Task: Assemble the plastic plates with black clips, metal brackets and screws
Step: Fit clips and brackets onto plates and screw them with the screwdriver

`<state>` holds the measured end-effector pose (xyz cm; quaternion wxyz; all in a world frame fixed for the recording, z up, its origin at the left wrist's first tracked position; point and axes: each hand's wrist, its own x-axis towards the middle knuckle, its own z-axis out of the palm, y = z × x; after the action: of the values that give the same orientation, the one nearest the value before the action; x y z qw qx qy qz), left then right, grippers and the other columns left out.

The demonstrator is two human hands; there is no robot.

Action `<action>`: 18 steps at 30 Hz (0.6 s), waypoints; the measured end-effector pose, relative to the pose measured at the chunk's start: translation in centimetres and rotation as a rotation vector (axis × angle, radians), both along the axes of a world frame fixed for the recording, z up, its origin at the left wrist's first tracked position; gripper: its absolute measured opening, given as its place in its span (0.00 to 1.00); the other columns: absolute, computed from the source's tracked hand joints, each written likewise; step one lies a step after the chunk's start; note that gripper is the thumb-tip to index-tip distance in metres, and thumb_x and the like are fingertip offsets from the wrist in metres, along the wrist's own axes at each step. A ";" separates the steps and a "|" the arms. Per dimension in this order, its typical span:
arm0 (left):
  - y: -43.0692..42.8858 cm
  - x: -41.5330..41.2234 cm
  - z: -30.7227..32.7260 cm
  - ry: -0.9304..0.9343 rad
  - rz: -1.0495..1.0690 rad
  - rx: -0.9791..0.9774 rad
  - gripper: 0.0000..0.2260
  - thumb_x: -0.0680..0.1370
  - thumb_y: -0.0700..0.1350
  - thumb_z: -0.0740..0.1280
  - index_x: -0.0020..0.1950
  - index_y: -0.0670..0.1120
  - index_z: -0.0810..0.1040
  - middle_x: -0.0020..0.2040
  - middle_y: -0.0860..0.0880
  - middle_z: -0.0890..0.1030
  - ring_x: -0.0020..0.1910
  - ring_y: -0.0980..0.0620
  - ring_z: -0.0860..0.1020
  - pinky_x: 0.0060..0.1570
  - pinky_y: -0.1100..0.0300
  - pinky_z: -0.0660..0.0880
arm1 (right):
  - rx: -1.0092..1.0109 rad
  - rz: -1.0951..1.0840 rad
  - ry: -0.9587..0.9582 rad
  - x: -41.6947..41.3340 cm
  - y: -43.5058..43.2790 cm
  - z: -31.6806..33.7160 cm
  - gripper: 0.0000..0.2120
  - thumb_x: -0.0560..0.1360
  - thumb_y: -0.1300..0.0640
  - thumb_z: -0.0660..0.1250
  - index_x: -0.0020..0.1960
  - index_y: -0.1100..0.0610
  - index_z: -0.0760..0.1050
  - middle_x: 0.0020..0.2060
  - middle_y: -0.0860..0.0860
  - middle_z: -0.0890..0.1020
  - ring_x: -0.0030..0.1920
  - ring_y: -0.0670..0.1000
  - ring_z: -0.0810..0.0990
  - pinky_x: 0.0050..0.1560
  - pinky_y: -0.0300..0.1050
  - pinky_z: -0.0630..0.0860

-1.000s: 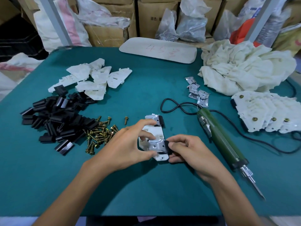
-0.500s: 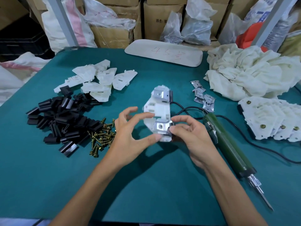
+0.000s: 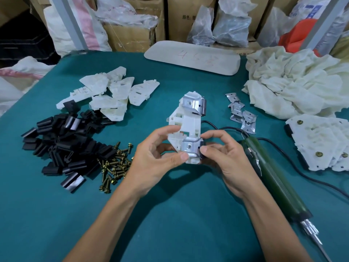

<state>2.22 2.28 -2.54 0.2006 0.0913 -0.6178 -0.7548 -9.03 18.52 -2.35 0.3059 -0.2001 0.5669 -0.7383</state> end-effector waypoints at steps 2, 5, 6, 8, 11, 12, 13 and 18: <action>0.1 0.0 0.1 0.018 -0.008 0.015 0.23 0.67 0.36 0.78 0.59 0.52 0.82 0.56 0.52 0.83 0.45 0.56 0.80 0.46 0.63 0.79 | -0.014 0.014 -0.005 -0.1 0.1 -0.1 0.11 0.74 0.65 0.71 0.50 0.50 0.82 0.37 0.57 0.84 0.39 0.53 0.83 0.46 0.47 0.83; 0.3 0.1 0.3 0.025 -0.016 0.013 0.22 0.68 0.35 0.77 0.59 0.49 0.80 0.55 0.53 0.83 0.46 0.55 0.81 0.46 0.63 0.79 | -0.017 0.038 -0.018 -0.3 0.3 -0.1 0.10 0.74 0.64 0.71 0.49 0.50 0.81 0.38 0.58 0.83 0.40 0.54 0.83 0.46 0.47 0.83; 0.3 0.1 0.4 0.031 -0.022 0.012 0.22 0.68 0.35 0.77 0.59 0.49 0.79 0.55 0.53 0.83 0.46 0.55 0.82 0.47 0.63 0.80 | -0.017 0.047 -0.023 -0.3 0.4 -0.1 0.10 0.73 0.64 0.71 0.49 0.50 0.81 0.38 0.57 0.83 0.40 0.54 0.83 0.45 0.47 0.82; 0.3 0.2 0.3 0.036 -0.034 -0.001 0.22 0.69 0.33 0.78 0.59 0.50 0.80 0.56 0.52 0.83 0.47 0.54 0.82 0.48 0.62 0.80 | -0.026 0.073 -0.032 -0.4 0.5 0.0 0.10 0.74 0.64 0.70 0.49 0.50 0.81 0.38 0.56 0.84 0.39 0.52 0.83 0.45 0.45 0.82; 0.2 0.4 0.2 0.024 -0.043 0.001 0.22 0.70 0.33 0.77 0.58 0.53 0.81 0.57 0.50 0.83 0.48 0.53 0.81 0.49 0.60 0.80 | -0.033 0.083 -0.039 -0.3 0.7 0.0 0.10 0.74 0.64 0.71 0.50 0.51 0.82 0.40 0.57 0.83 0.42 0.53 0.82 0.46 0.47 0.83; 0.2 0.3 0.2 0.022 -0.043 0.014 0.21 0.70 0.34 0.77 0.58 0.53 0.81 0.57 0.50 0.83 0.48 0.53 0.81 0.49 0.60 0.79 | -0.034 0.083 -0.039 -0.3 0.7 0.0 0.10 0.74 0.63 0.72 0.51 0.51 0.82 0.40 0.58 0.83 0.43 0.54 0.82 0.47 0.48 0.83; 0.2 0.3 0.2 0.019 -0.038 0.024 0.19 0.71 0.37 0.77 0.58 0.54 0.82 0.57 0.50 0.83 0.48 0.53 0.80 0.50 0.60 0.79 | -0.035 0.082 -0.037 -0.3 0.7 0.0 0.10 0.74 0.63 0.73 0.52 0.52 0.82 0.41 0.58 0.83 0.43 0.54 0.81 0.48 0.49 0.83; 0.5 0.2 0.1 0.000 0.013 -0.009 0.18 0.71 0.39 0.78 0.57 0.54 0.81 0.54 0.54 0.83 0.43 0.57 0.79 0.46 0.64 0.78 | -0.005 0.065 -0.026 -0.2 0.5 -0.4 0.12 0.78 0.67 0.69 0.51 0.51 0.82 0.39 0.57 0.83 0.41 0.55 0.82 0.49 0.51 0.83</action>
<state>2.37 2.80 -2.40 0.2060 0.0942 -0.6205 -0.7508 -9.22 19.06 -2.77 0.3367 -0.2095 0.5542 -0.7318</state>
